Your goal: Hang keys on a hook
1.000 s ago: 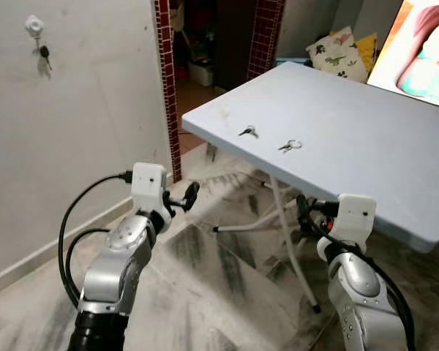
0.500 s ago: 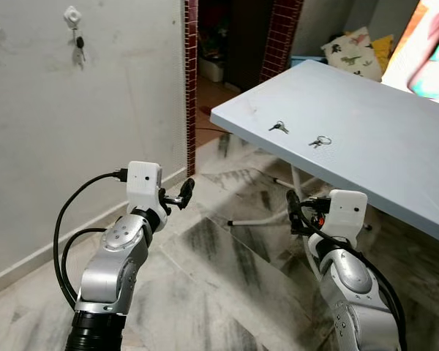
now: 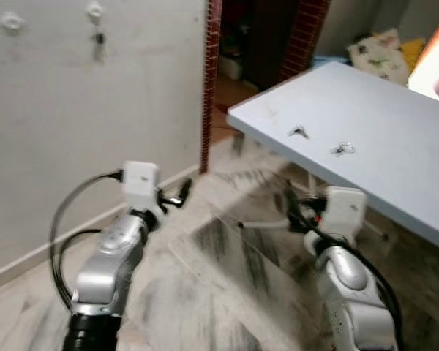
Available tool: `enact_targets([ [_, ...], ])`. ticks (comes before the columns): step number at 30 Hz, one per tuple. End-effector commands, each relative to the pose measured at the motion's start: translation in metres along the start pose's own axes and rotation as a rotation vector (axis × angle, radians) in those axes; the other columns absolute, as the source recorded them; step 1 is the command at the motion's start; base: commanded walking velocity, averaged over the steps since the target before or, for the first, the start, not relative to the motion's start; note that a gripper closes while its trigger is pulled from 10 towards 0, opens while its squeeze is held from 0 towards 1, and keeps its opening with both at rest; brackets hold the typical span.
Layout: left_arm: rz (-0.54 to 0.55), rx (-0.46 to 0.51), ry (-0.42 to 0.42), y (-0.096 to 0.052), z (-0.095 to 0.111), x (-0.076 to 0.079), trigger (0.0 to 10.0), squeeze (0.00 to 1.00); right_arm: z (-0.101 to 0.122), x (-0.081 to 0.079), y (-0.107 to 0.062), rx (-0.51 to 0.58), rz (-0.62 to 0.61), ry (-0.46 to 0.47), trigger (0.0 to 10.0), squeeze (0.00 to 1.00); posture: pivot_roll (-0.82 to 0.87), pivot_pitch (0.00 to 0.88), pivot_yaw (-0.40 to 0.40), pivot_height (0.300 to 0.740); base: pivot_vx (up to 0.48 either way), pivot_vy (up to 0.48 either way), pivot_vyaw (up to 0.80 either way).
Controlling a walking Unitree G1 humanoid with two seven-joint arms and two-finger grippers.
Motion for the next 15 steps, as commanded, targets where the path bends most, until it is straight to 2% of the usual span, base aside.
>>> enact_targets([
  [1,-0.035,0.007,0.001,0.0030,0.0027,0.0118,10.0,0.00,-0.0021,0.0106,-0.0009,-0.008,-0.035,-0.012,10.0,0.00,0.09,0.021,-0.050,0.740,0.446,0.000,0.00],
  [15,-0.046,0.003,0.001,0.0024,0.0012,0.0133,10.0,0.00,-0.0027,0.0098,-0.0012,-0.009,-0.033,-0.014,10.0,0.00,0.09,0.025,-0.048,0.740,0.448,0.000,0.00],
])
Point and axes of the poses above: a point about 5 cm out from each wrist's last joint towards the gripper, its own y axis pointing out of the wrist towards the gripper, its own z axis along the axis of the wrist's last joint, x = y × z, the point moved 3 cm from there along y, pointing out of the wrist towards the gripper, and after that the axes turned 5 degrees about -y, right-handed, at the moved point
